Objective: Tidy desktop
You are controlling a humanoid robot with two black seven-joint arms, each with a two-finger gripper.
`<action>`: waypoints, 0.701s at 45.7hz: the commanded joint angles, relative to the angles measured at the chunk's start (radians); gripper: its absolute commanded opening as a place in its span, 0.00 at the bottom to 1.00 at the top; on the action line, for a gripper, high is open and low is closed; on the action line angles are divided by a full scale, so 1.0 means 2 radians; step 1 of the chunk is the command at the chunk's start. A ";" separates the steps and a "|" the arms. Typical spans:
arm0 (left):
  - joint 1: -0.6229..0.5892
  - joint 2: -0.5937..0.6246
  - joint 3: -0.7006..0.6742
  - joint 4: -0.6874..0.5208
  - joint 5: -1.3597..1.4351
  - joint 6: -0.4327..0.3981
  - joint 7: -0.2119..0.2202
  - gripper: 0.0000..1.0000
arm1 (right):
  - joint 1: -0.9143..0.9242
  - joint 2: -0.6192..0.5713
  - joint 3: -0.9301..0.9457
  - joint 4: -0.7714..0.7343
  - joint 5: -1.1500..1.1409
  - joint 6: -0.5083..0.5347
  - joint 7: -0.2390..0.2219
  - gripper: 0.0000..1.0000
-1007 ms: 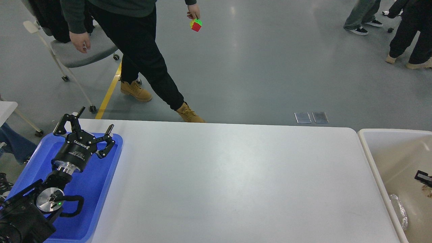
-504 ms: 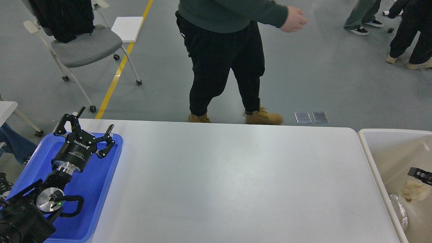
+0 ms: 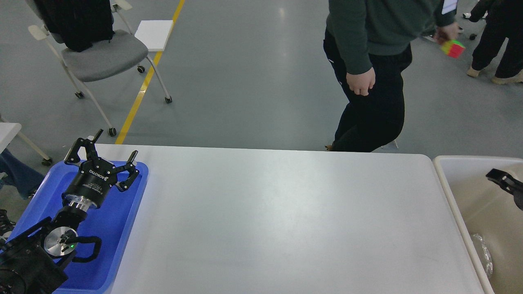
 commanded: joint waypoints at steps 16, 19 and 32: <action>0.000 0.000 0.001 0.000 0.000 0.000 0.000 0.99 | 0.023 -0.063 0.213 0.147 0.000 0.006 0.111 1.00; 0.000 0.000 0.001 0.000 0.000 0.000 0.000 0.99 | 0.019 -0.084 0.258 0.192 0.000 0.005 0.150 1.00; 0.000 0.000 0.001 0.000 0.000 0.000 0.000 0.99 | -0.041 -0.079 0.446 0.245 0.000 0.001 0.162 1.00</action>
